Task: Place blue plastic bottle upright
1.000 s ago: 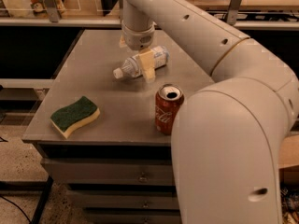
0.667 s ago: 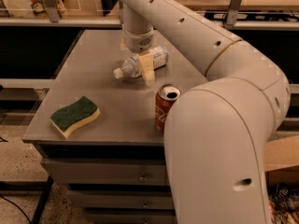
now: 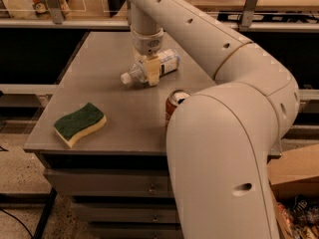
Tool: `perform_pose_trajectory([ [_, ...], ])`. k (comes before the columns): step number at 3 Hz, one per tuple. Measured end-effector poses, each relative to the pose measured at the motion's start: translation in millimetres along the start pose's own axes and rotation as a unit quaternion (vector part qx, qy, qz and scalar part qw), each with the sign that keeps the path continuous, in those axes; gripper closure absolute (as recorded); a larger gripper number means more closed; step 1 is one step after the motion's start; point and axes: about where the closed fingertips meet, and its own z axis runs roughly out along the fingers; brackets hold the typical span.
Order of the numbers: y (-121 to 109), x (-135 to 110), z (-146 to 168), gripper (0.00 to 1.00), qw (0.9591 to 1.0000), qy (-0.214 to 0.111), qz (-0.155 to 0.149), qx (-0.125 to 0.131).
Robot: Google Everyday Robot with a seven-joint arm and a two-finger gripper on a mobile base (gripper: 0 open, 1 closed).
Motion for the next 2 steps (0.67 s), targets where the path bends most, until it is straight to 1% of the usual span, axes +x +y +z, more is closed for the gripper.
perform_pose_trajectory([
  [1,3,-5,-14,0.64,1.0000,-0.005,0.005,0.001],
  [2,8,-10,-38,0.88,0.9997,-0.018,0.017,0.004],
])
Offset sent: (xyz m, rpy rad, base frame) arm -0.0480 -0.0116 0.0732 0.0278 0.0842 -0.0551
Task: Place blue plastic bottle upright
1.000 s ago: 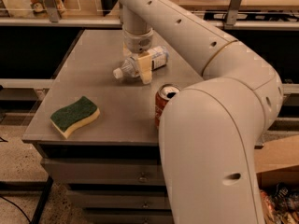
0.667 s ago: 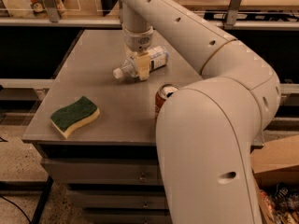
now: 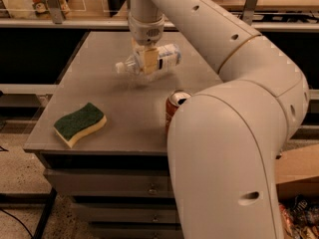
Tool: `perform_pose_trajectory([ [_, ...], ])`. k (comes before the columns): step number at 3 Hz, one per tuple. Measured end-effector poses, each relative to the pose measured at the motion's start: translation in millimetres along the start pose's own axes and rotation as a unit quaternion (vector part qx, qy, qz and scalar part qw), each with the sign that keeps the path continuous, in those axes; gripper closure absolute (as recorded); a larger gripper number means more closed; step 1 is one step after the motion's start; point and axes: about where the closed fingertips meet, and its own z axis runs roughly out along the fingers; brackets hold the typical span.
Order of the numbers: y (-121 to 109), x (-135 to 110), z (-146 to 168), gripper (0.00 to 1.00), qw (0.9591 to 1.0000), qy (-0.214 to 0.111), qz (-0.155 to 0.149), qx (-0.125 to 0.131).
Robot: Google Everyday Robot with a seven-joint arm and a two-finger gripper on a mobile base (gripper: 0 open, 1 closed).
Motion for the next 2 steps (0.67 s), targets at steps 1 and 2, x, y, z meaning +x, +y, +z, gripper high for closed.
perform_pose_trajectory([
  [1,-2,-1,-36,1.00,0.9991,-0.017,0.032,0.023],
  [2,-9,0,-74,1.00,0.9935,-0.065,0.073,0.059],
])
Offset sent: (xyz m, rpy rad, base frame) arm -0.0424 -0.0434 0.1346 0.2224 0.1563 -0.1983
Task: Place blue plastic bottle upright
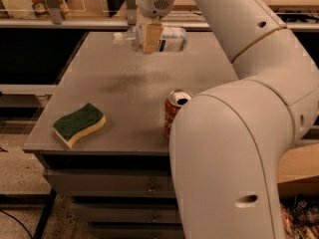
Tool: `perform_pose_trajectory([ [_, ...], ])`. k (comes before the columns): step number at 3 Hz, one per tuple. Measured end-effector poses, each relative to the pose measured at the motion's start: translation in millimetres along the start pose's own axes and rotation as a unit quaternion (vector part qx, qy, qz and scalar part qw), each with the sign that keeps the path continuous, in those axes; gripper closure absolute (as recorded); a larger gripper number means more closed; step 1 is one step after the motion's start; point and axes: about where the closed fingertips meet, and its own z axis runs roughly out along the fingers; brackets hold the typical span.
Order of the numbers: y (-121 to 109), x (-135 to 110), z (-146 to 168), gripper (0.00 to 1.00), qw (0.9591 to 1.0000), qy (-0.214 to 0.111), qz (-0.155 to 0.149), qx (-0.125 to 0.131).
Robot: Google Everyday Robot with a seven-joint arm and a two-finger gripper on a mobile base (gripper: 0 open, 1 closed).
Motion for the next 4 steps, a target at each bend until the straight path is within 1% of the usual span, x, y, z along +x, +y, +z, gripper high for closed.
perform_pose_trajectory([
  [1,-3,-2,-24,1.00,0.9940,-0.096,0.049,0.018],
  [2,11,-3,-40,1.00,0.9761,-0.197,0.092,0.007],
  [3,27,-9,-60,1.00,0.9473,-0.295,0.125,-0.010],
  [4,42,-17,-72,1.00,0.9137,-0.374,0.156,-0.026],
])
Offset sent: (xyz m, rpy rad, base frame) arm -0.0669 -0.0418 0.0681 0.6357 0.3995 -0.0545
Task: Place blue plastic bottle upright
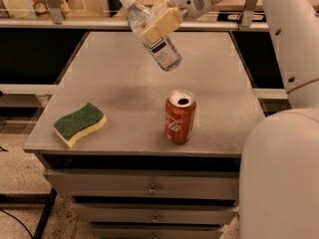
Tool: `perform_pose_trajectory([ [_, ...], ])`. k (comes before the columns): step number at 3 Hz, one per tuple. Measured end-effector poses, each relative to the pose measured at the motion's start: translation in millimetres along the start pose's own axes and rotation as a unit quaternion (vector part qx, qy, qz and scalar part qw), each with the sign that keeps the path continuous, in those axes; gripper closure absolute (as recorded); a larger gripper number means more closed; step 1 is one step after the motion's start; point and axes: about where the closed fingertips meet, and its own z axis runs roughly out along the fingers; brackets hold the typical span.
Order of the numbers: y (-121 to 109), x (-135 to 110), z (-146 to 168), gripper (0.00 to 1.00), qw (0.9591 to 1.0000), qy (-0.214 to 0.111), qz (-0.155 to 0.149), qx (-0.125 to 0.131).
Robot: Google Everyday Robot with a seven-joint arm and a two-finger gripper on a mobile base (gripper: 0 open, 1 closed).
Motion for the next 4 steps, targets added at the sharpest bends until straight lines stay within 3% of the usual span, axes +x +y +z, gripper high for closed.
perform_pose_trajectory([
  [1,-2,-1,2,1.00,1.0000,-0.002,0.000,0.002],
  [2,-14,-1,2,1.00,0.9996,-0.010,-0.011,0.025],
  [3,-38,1,-2,1.00,0.9958,-0.048,-0.035,0.070],
  [4,-54,7,-7,1.00,0.9883,-0.098,-0.046,0.108],
])
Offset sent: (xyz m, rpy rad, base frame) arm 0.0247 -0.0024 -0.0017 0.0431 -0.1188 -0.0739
